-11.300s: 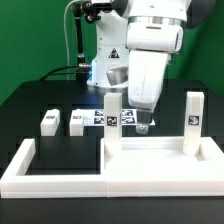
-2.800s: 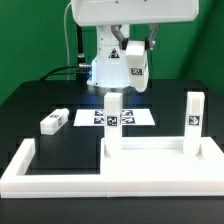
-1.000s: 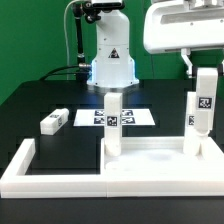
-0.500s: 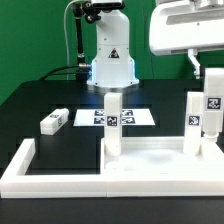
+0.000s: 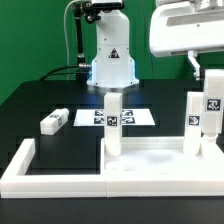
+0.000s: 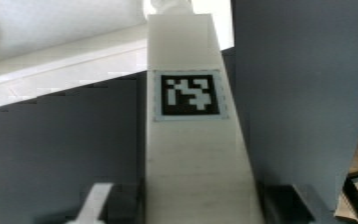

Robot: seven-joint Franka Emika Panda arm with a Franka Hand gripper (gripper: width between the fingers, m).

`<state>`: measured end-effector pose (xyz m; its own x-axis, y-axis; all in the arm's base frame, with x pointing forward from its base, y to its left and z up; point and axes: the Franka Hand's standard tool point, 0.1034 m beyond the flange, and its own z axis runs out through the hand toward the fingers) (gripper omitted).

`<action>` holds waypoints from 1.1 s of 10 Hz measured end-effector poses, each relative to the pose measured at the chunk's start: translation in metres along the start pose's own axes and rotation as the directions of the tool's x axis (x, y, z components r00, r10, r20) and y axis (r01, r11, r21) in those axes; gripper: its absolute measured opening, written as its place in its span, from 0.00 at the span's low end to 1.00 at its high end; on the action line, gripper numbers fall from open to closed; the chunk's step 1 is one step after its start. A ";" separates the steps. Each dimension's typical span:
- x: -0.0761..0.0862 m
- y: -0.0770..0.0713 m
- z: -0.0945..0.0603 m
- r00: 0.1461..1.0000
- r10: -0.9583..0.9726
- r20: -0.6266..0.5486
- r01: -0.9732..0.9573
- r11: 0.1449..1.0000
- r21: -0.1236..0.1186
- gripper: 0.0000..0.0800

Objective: Assemble desk

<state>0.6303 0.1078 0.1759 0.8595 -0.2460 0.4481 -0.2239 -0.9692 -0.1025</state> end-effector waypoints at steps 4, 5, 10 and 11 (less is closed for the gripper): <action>0.009 0.011 0.003 1.000 -0.031 -0.008 0.031 0.999 -0.014 0.37; 0.011 0.015 0.006 0.999 -0.034 -0.007 0.034 0.999 -0.017 0.37; 0.005 0.010 0.024 1.000 -0.030 0.006 0.031 0.999 -0.026 0.37; 0.005 0.009 0.025 1.000 -0.029 0.006 0.029 0.999 -0.025 0.37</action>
Offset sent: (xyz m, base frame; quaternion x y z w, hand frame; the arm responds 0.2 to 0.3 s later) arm 0.0108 -0.0061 0.0066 0.0081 0.0094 -0.0021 0.9999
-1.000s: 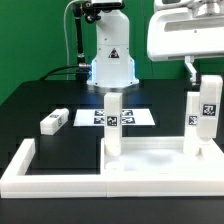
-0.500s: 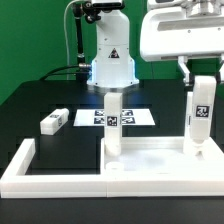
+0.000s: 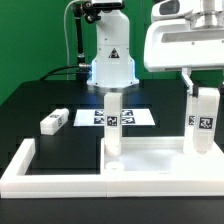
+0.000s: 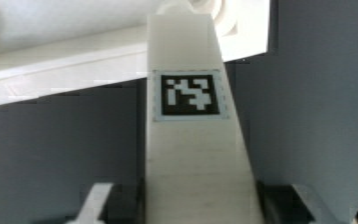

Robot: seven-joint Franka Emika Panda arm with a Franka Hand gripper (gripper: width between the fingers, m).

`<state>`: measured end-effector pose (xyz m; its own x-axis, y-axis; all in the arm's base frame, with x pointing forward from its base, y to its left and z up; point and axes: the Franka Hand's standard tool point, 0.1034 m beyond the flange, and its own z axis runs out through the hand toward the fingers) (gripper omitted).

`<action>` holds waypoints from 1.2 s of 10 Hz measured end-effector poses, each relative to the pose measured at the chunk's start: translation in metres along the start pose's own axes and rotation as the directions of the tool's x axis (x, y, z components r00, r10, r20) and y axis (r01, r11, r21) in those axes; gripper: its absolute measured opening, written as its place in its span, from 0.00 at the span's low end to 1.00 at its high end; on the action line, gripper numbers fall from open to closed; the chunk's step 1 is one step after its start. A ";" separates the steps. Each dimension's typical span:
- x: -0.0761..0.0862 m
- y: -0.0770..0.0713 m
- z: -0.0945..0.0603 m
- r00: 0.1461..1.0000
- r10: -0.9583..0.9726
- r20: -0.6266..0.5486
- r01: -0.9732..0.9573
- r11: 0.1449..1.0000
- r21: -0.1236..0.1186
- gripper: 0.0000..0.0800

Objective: Assemble desk

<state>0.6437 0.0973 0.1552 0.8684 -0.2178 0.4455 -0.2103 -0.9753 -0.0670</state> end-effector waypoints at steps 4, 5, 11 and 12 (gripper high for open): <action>-0.008 -0.007 0.009 1.000 -0.015 0.008 0.015 1.000 -0.002 0.37; -0.008 -0.008 0.010 1.000 -0.017 0.003 0.017 1.000 0.001 0.37; -0.015 -0.011 0.018 1.000 -0.029 0.010 0.029 1.000 -0.004 0.37; -0.014 -0.011 0.018 0.999 -0.031 -0.006 0.031 1.000 0.000 0.37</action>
Offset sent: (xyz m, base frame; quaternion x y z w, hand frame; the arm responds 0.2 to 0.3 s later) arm 0.0011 0.0049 -0.0091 0.0106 0.0117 0.0053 0.9999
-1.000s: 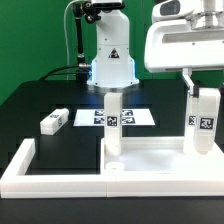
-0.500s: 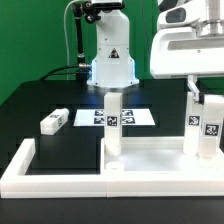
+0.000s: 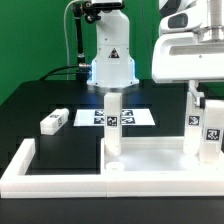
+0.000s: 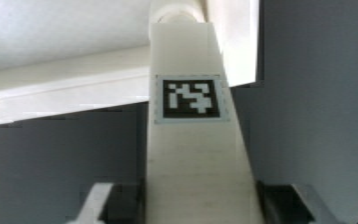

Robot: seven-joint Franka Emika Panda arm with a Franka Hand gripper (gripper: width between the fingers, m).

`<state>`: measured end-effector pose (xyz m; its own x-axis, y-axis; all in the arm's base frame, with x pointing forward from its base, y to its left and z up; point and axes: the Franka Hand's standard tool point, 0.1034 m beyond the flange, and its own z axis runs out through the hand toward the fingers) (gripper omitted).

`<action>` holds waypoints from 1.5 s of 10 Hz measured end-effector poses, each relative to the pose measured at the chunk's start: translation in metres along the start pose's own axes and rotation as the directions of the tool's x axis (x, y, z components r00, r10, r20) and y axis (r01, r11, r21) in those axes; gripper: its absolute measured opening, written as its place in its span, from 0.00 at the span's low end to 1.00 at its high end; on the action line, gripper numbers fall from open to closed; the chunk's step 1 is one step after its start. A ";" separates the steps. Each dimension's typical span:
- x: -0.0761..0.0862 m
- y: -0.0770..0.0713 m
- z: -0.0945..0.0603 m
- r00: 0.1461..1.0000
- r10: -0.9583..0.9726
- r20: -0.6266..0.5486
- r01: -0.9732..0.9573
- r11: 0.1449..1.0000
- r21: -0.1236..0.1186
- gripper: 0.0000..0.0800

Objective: Assemble desk

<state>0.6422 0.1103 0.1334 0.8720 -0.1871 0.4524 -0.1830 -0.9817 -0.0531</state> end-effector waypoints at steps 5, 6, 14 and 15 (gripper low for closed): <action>0.002 0.004 0.001 0.998 0.001 -0.070 0.001 1.000 0.017 0.37; 0.003 0.007 -0.001 0.998 -0.007 -0.062 0.008 1.000 0.014 0.37; -0.005 0.005 0.003 0.998 -0.032 -0.055 0.033 0.999 0.012 0.37; -0.005 0.005 0.003 0.998 -0.033 -0.055 0.034 0.999 0.012 0.38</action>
Offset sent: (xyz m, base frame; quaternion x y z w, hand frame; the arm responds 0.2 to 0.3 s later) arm -0.0056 0.0052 -0.0129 0.0144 0.0139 0.0164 0.9997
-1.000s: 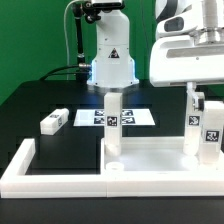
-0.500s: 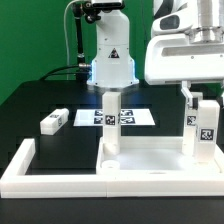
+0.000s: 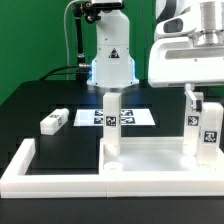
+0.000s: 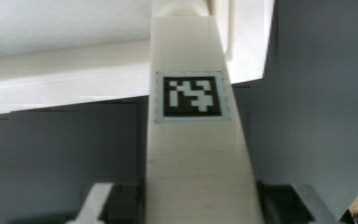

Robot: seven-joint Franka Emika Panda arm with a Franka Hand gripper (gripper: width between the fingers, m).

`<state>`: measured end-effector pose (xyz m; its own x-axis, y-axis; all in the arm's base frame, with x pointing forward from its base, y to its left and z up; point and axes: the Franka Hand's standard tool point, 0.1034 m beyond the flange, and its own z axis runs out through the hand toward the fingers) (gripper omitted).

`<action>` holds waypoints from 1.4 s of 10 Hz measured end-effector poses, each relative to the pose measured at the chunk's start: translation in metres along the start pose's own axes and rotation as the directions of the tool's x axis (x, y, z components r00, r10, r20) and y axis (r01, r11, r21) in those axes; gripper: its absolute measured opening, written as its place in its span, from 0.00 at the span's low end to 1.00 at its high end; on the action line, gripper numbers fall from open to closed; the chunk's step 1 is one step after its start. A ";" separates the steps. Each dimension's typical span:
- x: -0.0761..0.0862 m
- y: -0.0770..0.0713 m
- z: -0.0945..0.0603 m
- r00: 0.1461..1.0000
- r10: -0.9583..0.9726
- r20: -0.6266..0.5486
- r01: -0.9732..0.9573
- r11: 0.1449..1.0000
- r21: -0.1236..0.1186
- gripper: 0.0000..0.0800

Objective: Assemble desk

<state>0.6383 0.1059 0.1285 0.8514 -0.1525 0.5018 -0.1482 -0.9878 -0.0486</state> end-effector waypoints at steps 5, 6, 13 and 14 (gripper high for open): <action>0.000 0.000 0.000 1.000 0.000 0.000 0.000 1.000 0.000 0.80; 0.000 0.000 0.000 1.000 0.000 0.000 0.000 1.000 0.000 0.80; 0.020 0.004 -0.012 0.992 -0.011 0.127 0.014 1.000 -0.019 0.81; 0.016 0.007 -0.010 0.986 -0.012 0.166 0.017 0.999 -0.029 0.81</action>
Offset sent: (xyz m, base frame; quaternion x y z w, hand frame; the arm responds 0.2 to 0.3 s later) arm 0.0000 0.0000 0.0000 0.0000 0.0000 0.0000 1.0000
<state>0.6457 0.0968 0.1450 0.9249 -0.1437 0.3521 -0.1478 -0.9889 -0.0151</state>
